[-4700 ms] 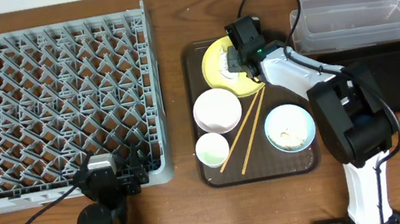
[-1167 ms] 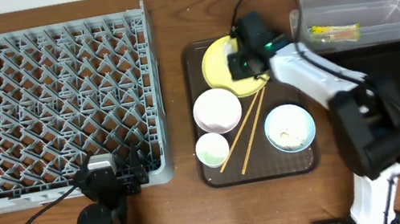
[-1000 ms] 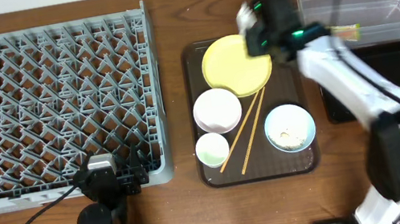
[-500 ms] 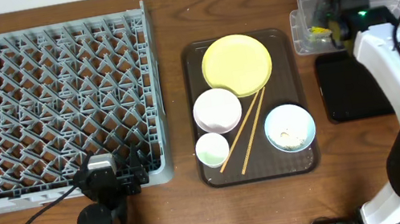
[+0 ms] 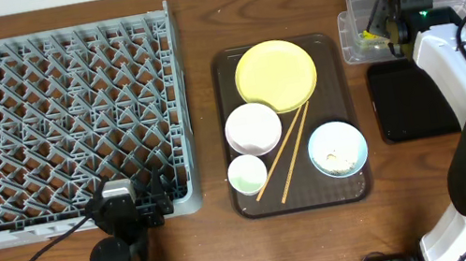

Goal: Sort waste into correct bins and load items into the dishwasher rack
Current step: 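Carry the tissue with the right gripper and release it into the clear bin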

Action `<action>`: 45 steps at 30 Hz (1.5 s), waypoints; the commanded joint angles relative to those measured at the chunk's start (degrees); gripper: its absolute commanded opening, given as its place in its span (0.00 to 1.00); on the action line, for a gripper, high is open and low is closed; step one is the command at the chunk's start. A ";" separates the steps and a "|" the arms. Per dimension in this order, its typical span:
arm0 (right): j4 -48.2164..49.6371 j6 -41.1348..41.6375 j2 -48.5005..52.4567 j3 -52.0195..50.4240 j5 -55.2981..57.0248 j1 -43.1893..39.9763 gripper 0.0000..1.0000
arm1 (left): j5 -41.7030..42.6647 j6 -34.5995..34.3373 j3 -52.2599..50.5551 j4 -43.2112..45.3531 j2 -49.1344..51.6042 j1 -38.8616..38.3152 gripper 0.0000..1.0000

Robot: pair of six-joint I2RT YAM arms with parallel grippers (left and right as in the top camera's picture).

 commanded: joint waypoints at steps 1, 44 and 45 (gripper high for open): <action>0.07 0.50 -0.24 0.07 -0.09 -0.52 0.66 | 0.79 0.52 0.55 -1.20 -0.09 0.24 0.94; -31.93 -20.22 -12.11 -2.34 -27.98 5.53 0.85 | -0.48 -5.27 5.40 -8.07 2.43 0.24 0.94; -32.30 -20.11 -12.11 -2.71 -27.96 6.71 0.84 | -1.86 -5.27 6.97 -9.86 3.30 0.24 0.94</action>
